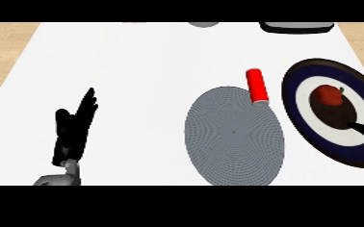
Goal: Pick the bell pepper from the placemat and place it in the plate
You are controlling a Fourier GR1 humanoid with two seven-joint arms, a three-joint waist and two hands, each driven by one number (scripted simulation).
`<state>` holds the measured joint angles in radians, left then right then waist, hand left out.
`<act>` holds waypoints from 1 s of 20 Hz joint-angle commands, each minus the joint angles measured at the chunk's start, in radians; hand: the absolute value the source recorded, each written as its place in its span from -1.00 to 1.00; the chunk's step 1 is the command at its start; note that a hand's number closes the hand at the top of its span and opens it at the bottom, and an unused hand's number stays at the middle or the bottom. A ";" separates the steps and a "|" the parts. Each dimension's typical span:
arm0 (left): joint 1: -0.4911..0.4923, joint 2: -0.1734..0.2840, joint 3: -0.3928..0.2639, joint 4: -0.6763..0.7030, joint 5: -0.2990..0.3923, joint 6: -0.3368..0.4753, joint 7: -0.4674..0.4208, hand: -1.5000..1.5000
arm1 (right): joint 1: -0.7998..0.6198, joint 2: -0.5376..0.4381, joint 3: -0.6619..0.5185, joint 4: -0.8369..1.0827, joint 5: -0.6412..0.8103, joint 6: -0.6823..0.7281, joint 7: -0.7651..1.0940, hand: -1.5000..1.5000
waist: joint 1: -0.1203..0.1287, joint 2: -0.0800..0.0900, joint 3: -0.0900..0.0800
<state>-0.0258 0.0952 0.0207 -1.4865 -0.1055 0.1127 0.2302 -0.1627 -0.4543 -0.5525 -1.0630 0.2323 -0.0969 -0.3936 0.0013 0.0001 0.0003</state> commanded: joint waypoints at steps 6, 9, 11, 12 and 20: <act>-0.018 0.018 0.031 0.031 0.024 -0.046 -0.016 0.00 | -0.002 -0.086 -0.037 0.170 -0.044 -0.003 -0.090 -1.00 | 0.000 0.000 0.000; 0.017 -0.055 -0.040 -0.013 -0.052 0.041 0.009 0.00 | 0.032 -0.106 -0.048 0.171 -0.044 -0.009 -0.106 -1.00 | 0.000 0.000 0.000; 0.046 -0.046 -0.043 -0.051 -0.037 0.015 0.009 0.00 | -0.012 -0.115 -0.040 0.228 -0.044 -0.042 -0.109 -1.00 | 0.002 0.000 0.000; -0.067 0.004 0.048 0.104 0.006 -0.014 -0.030 0.00 | -0.017 -0.154 -0.076 0.278 -0.076 0.006 -0.163 -1.00 | -0.001 0.001 0.000; 0.061 -0.067 -0.054 -0.055 -0.053 0.029 0.007 0.00 | 0.011 -0.167 -0.110 0.337 -0.130 -0.038 -0.238 -1.00 | 0.002 0.000 0.000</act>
<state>-0.0039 0.0673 0.0129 -1.4940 -0.1258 0.1109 0.2207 -0.1337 -0.6093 -0.6478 -0.7752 0.1189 -0.1030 -0.6069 0.0013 0.0000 0.0003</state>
